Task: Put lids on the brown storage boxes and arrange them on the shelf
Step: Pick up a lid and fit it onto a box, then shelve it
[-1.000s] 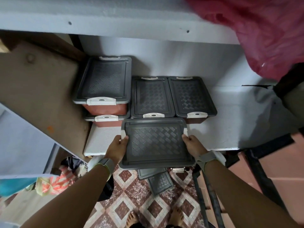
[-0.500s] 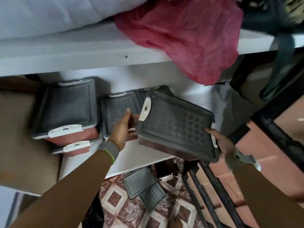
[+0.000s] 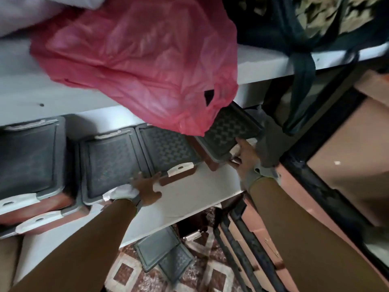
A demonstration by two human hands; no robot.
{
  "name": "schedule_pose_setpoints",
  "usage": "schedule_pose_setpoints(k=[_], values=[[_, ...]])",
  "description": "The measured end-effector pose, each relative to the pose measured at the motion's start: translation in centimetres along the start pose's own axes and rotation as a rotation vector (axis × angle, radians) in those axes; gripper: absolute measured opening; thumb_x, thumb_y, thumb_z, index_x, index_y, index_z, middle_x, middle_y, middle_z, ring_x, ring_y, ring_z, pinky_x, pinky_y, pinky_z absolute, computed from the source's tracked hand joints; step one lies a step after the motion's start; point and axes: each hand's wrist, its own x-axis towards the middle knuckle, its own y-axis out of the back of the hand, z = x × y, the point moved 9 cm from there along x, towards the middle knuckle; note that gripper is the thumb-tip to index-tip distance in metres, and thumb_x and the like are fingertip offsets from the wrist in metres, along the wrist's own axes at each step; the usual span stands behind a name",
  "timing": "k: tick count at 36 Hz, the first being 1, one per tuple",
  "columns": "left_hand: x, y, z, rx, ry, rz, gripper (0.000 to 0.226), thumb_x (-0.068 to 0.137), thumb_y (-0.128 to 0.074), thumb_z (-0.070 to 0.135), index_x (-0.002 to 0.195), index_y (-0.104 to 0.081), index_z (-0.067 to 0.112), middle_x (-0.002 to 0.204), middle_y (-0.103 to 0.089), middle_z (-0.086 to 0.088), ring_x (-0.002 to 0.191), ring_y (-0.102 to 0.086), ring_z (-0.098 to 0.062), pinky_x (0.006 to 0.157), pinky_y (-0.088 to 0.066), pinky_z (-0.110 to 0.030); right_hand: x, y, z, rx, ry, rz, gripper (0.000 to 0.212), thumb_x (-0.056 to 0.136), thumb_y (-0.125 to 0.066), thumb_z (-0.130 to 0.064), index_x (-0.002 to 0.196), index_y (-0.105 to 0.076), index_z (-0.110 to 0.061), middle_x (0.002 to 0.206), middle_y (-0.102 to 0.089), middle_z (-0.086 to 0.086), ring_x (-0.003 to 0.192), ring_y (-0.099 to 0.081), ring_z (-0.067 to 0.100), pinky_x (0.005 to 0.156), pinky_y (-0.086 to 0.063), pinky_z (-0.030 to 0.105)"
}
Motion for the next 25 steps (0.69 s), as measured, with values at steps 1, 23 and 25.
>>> schedule_pose_setpoints(k=[1, 23, 25], values=[[-0.2, 0.1, 0.1, 0.001, -0.001, 0.008, 0.09, 0.071, -0.046, 0.063, 0.153, -0.01, 0.055, 0.153, -0.034, -0.02, 0.128, -0.048, -0.049, 0.102, -0.047, -0.05, 0.8, -0.3, -0.1, 0.007, -0.015, -0.013, 0.053, 0.089, -0.067, -0.039, 0.134, -0.051, -0.017, 0.125, -0.058, 0.011, 0.11, -0.057, 0.032, 0.095, -0.052, 0.051], [-0.4, 0.8, 0.6, 0.0, 0.063, -0.016, 0.077, 0.089, -0.051, 0.043, 0.154, -0.011, 0.055, 0.163, -0.022, -0.012, 0.139, -0.034, -0.042, 0.107, -0.043, -0.04, 9.7, -0.3, 7.3, 0.019, -0.252, 0.045, 0.03, 0.098, -0.058, -0.031, 0.12, -0.05, -0.011, 0.106, -0.055, 0.013, 0.079, -0.053, 0.025, 0.106, -0.044, 0.048], [-0.7, 0.6, 0.7, -0.002, 0.067, -0.029, 0.078, 0.09, -0.05, 0.042, 0.153, -0.007, 0.056, 0.167, -0.012, -0.012, 0.147, -0.023, -0.042, 0.111, -0.04, -0.043, 10.2, -0.5, 7.3, 0.001, -0.252, 0.027, 0.035, 0.1, -0.054, -0.035, 0.126, -0.049, -0.012, 0.106, -0.055, 0.013, 0.086, -0.055, 0.028, 0.11, -0.041, 0.05]])
